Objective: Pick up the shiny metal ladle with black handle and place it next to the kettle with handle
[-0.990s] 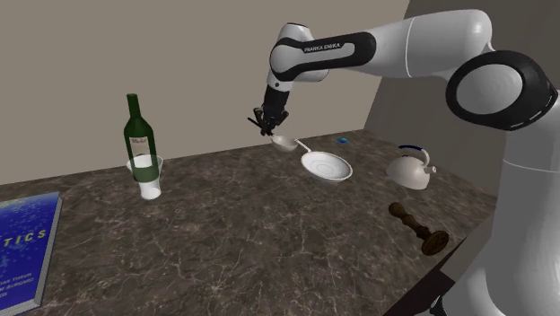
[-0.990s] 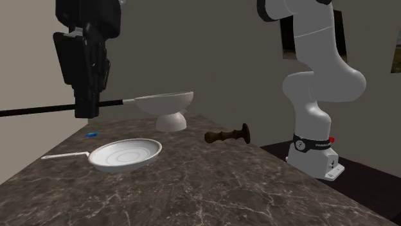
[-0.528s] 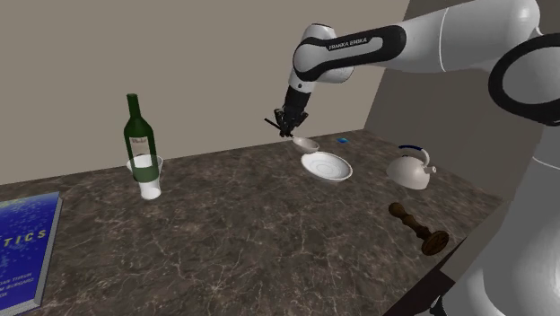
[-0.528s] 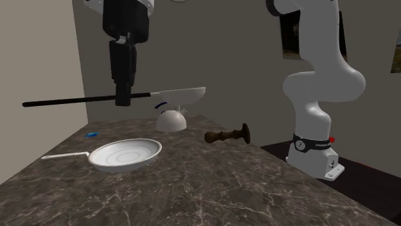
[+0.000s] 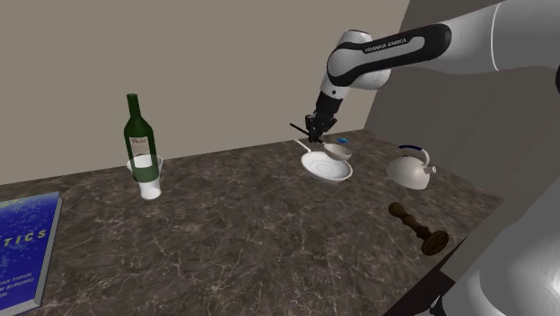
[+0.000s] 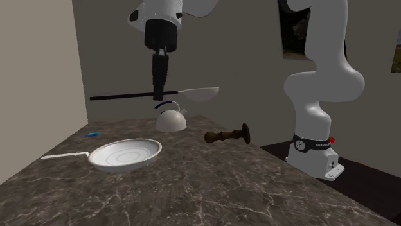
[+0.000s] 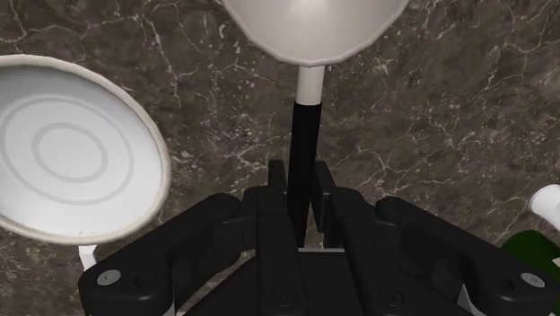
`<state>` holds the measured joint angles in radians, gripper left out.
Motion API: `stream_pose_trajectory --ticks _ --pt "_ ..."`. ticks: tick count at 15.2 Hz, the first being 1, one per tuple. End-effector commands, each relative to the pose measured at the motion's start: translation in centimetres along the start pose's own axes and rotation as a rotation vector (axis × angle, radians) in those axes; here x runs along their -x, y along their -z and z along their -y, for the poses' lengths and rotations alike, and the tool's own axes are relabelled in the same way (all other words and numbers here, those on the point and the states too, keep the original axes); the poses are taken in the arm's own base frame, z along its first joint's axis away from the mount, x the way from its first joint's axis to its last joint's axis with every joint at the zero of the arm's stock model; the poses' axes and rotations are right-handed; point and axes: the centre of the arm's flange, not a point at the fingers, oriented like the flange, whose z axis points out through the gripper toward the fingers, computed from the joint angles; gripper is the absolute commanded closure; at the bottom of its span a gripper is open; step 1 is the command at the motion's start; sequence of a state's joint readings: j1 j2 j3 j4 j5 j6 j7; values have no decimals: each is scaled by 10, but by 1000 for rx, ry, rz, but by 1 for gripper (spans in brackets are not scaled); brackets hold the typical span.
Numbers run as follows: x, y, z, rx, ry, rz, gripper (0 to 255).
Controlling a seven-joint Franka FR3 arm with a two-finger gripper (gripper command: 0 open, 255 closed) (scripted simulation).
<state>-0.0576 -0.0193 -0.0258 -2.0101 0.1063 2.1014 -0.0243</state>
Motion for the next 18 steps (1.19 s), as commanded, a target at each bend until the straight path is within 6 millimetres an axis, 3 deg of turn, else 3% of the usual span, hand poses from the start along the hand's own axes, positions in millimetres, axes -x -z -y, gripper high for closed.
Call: stream_pose_trajectory --ticks 1,18 --pt "15 6 -22 -1 1 0 255" --pt "151 38 -198 -1 1 0 255"
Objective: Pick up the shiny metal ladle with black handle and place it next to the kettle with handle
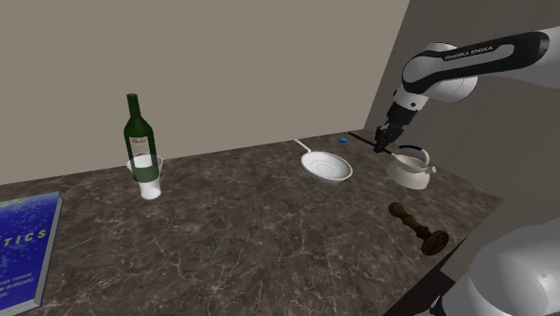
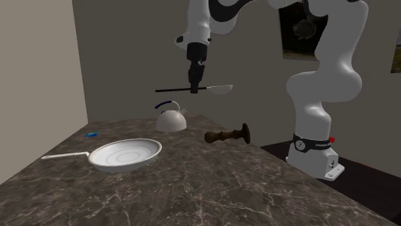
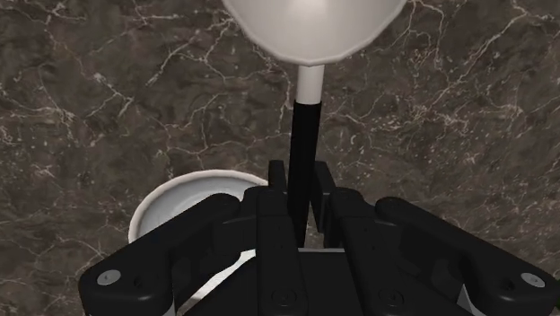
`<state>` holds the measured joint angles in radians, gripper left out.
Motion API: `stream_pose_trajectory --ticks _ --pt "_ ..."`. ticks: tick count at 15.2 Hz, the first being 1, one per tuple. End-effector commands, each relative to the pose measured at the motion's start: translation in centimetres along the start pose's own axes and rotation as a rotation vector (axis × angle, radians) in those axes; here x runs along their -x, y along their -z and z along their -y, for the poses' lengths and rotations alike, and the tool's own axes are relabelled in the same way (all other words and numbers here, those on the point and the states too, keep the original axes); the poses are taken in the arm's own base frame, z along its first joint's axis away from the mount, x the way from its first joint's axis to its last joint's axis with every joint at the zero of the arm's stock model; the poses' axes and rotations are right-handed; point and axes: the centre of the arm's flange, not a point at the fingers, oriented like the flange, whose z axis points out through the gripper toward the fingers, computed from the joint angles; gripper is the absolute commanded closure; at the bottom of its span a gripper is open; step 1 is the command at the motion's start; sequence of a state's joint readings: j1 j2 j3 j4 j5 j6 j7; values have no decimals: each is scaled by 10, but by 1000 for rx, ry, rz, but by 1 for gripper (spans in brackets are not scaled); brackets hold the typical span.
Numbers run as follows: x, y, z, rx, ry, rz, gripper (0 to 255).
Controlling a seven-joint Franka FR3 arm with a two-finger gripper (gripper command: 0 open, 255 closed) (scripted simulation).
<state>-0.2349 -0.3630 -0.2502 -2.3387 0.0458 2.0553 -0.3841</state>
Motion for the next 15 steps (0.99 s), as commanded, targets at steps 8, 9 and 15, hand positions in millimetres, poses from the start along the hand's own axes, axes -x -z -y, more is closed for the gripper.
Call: stream_pose_trajectory --ticks 8,9,15 --pt "73 15 -95 0 1 0 255" --pt "81 17 -106 0 1 0 255" --pt "129 28 -167 0 1 0 255"
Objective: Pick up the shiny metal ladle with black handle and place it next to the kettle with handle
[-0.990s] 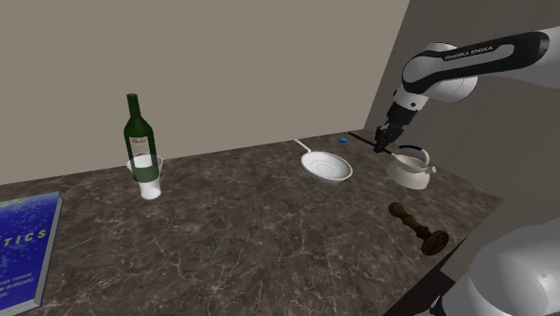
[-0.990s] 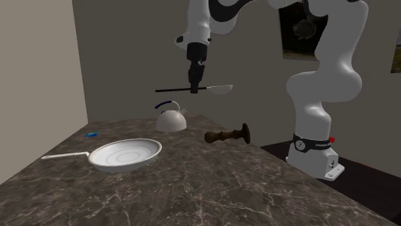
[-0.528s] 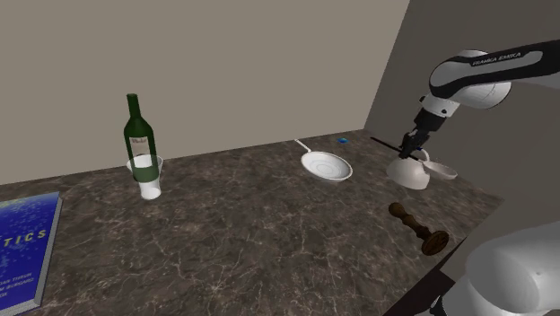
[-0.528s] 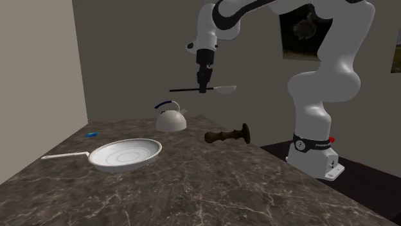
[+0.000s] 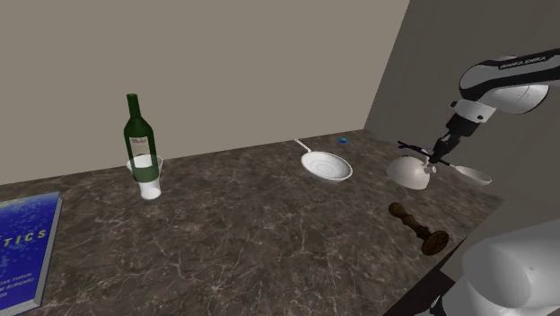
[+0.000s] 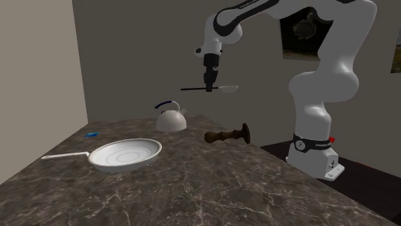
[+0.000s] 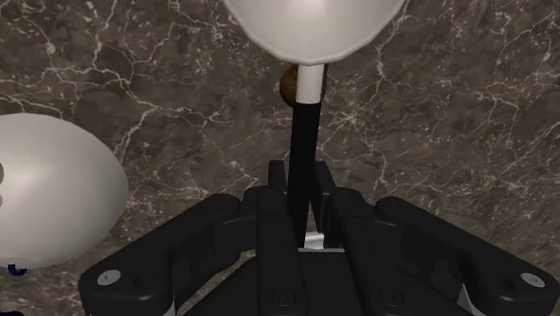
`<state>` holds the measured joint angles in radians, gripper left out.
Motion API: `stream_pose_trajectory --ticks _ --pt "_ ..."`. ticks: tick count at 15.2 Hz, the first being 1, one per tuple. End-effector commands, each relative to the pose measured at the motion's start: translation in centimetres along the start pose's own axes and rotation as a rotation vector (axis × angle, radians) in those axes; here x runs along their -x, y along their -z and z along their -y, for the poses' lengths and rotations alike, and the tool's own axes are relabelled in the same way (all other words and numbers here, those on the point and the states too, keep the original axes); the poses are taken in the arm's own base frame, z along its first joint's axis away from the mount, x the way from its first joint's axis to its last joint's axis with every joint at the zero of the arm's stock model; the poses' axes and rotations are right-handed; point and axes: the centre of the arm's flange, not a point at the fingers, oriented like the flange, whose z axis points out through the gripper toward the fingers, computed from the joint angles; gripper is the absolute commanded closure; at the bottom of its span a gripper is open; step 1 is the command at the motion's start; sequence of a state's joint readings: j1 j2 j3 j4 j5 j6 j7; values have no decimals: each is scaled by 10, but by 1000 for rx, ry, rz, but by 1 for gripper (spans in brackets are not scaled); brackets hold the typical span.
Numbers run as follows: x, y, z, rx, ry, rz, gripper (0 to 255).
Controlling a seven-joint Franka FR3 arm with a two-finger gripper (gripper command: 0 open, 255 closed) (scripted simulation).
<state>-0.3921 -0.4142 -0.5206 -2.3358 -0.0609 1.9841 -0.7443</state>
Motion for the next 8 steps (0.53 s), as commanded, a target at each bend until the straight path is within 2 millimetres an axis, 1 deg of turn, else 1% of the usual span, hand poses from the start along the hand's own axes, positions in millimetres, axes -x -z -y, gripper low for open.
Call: stream_pose_trajectory --ticks 1,8 --pt "17 4 -18 0 1 0 255" --pt "73 18 -90 0 1 0 255"
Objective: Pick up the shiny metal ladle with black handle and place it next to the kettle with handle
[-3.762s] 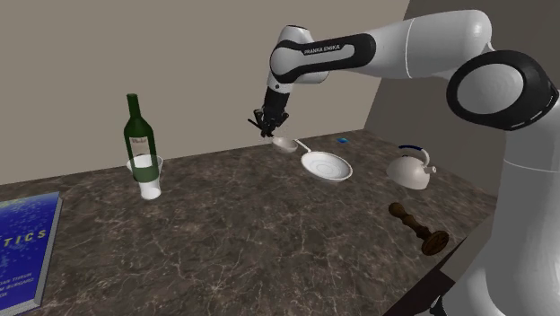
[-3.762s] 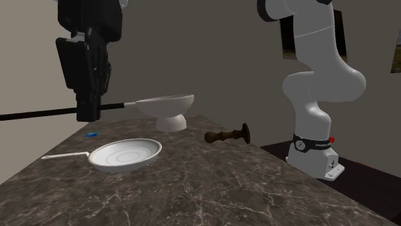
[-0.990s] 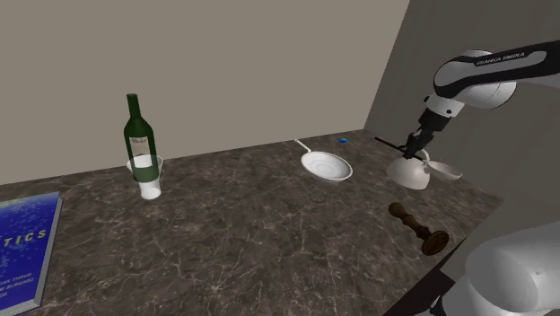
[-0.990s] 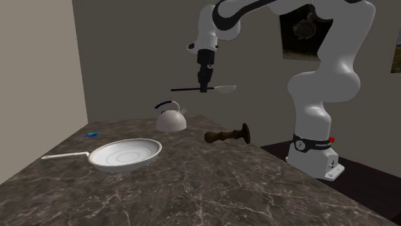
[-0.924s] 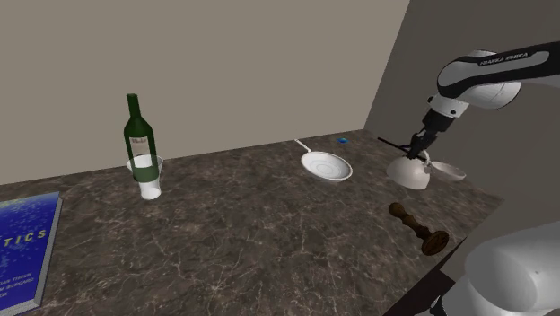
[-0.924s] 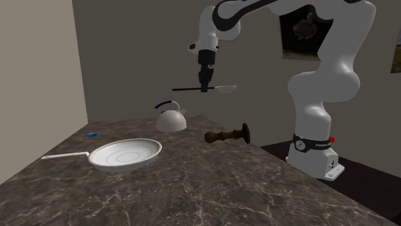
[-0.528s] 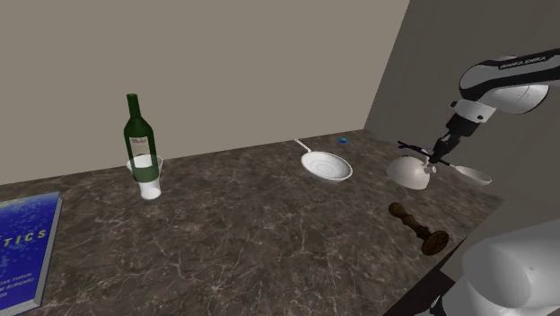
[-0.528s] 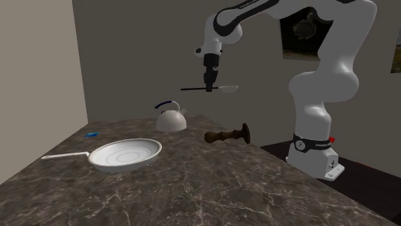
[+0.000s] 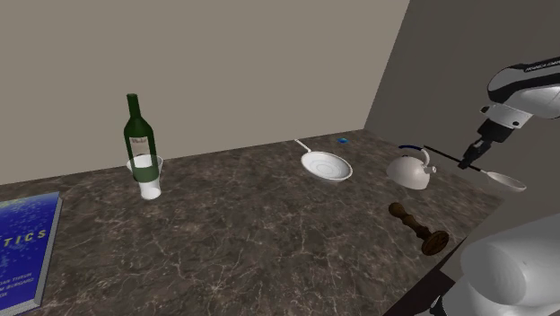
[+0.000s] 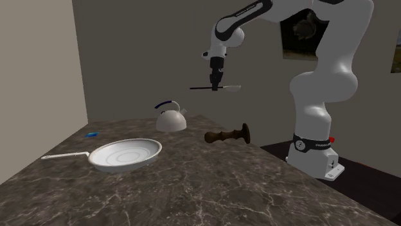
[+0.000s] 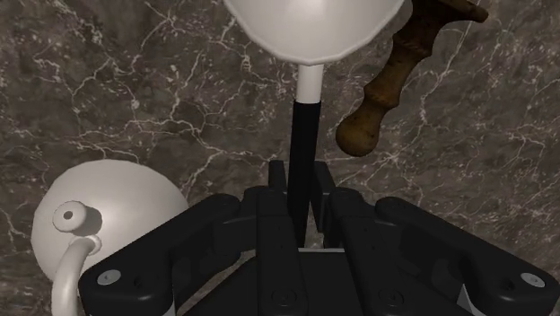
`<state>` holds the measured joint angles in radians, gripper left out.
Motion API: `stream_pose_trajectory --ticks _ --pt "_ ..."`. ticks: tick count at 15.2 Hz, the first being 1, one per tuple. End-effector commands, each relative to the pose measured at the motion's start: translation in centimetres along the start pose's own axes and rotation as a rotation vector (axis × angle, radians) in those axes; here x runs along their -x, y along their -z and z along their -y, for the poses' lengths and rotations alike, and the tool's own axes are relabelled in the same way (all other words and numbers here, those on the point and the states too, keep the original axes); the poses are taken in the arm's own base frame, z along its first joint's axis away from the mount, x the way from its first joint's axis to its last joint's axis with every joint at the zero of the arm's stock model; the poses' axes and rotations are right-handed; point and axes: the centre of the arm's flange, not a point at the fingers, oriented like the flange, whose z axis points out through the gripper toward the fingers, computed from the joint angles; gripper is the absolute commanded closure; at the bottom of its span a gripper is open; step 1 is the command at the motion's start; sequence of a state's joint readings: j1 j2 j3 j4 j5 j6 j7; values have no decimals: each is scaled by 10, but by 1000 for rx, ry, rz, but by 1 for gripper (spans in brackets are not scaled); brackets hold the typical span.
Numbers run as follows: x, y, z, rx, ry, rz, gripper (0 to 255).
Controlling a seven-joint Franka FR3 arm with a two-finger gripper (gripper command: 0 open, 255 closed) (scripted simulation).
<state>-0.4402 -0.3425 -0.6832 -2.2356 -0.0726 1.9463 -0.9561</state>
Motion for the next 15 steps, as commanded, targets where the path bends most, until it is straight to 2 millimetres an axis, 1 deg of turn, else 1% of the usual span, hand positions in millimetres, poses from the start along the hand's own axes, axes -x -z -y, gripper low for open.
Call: stream_pose_trajectory --ticks 1,15 --pt "15 4 -19 0 2 1 255" --pt "23 -70 -26 0 2 1 255"
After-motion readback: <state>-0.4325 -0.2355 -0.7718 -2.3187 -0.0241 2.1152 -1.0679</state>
